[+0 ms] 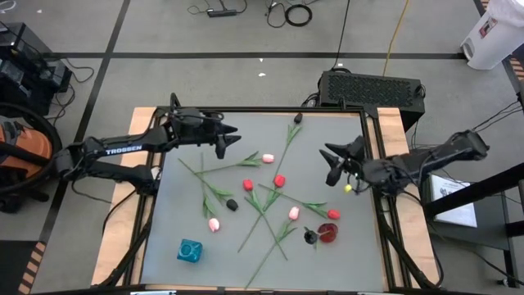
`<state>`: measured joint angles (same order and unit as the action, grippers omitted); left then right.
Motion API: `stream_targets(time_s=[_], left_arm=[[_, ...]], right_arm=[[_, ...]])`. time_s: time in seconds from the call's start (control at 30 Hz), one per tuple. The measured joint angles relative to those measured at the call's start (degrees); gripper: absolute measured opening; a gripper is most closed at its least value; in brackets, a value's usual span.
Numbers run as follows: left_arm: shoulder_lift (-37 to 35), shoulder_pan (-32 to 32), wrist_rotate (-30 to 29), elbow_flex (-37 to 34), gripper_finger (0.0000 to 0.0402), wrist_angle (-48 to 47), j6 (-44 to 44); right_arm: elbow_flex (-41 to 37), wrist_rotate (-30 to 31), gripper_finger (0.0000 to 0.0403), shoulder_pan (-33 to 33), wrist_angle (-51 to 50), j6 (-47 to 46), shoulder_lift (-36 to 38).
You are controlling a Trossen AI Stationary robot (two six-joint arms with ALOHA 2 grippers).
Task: Sort flowers into vase by color
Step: Put the top black flower into the red vase
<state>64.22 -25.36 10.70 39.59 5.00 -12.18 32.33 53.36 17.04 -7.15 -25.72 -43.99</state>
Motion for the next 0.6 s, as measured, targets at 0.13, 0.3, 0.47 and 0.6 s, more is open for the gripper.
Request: stream_targets(time_s=[0.13,0.3,0.47,0.6], left_arm=[[-0.6,0.0,0.0,0.0,0.0197,0.1,2.5],[-0.6,0.0,0.1,0.0,0.0197,0.0,3.5],[-0.6,0.4,3.3,0.0,0.0197,0.0,4.1],[-0.6,1.8,6.3,0.0,0.0197,0.0,3.9]], right_arm=[[6.2,-7.5,0.0135,-5.1,-13.6,-9.3,-2.2],[9.9,-17.9,0.0135,-11.4,-21.2,-17.2,-3.8],[10.1,-26.5,0.0135,-17.0,-23.2,-22.6,-5.5],[10.1,-33.1,0.0135,-21.1,-25.6,-26.0,-7.6]])
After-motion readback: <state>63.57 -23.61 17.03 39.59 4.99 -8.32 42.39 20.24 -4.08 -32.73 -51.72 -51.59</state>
